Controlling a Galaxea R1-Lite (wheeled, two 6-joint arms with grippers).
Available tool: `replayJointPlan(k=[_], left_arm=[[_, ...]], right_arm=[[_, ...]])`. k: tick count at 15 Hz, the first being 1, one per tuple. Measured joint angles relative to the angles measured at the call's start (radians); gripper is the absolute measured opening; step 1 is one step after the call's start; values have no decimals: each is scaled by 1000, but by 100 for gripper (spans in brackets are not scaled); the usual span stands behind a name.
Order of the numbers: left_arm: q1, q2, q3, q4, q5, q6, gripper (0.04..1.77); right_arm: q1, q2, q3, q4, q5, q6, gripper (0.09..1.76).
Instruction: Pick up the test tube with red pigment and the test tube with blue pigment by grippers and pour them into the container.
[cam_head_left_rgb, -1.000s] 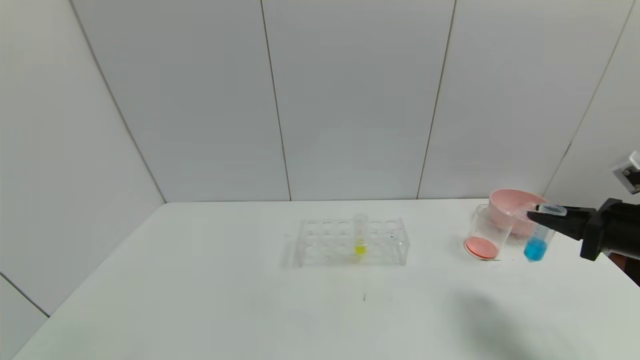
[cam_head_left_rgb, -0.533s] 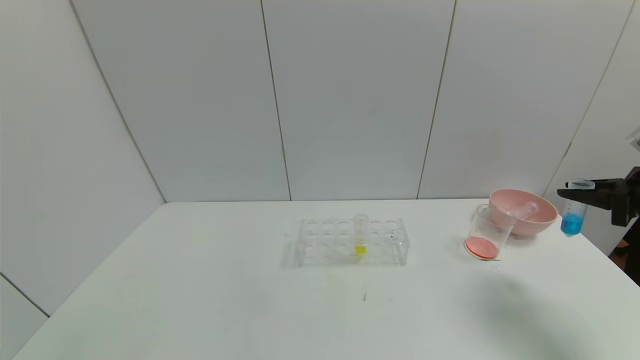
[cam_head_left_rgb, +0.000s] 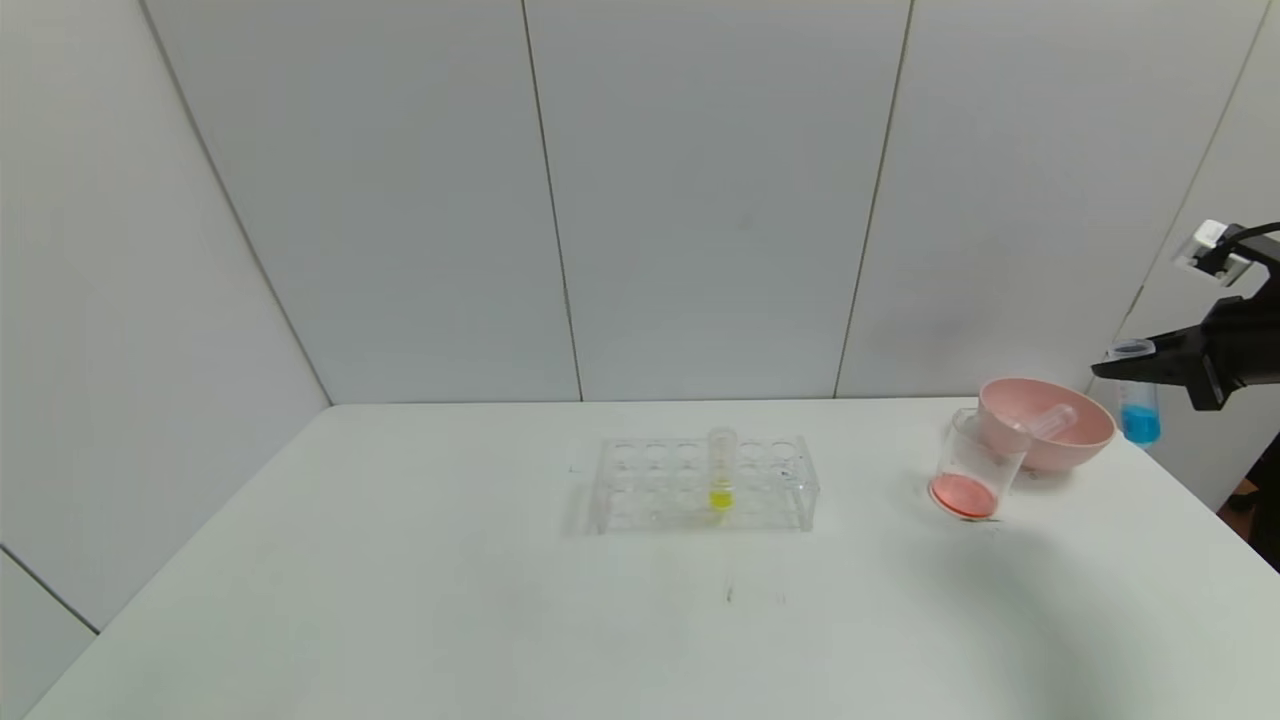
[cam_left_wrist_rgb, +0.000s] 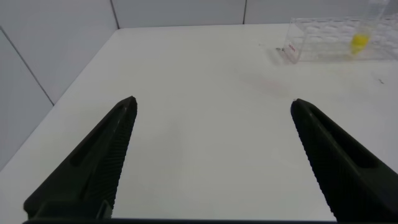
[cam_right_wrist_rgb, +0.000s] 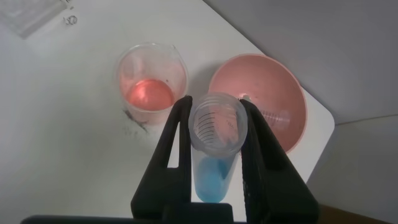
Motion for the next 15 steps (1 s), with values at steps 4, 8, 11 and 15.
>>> replayJointPlan(k=[4,8,11,15], left_arm=[[0,0,0,0,0,0,176],[0,0,0,0,0,0,176],[0,0,0,0,0,0,176],[0,0,0,0,0,0,176]], right_arm=[[57,78,-118,76,-69,-65,52],[86,117,-272,290,-180,-214,52],[105,144,-384,395,-281,-318,52],[142,165,-407,408,-322,-350,52]])
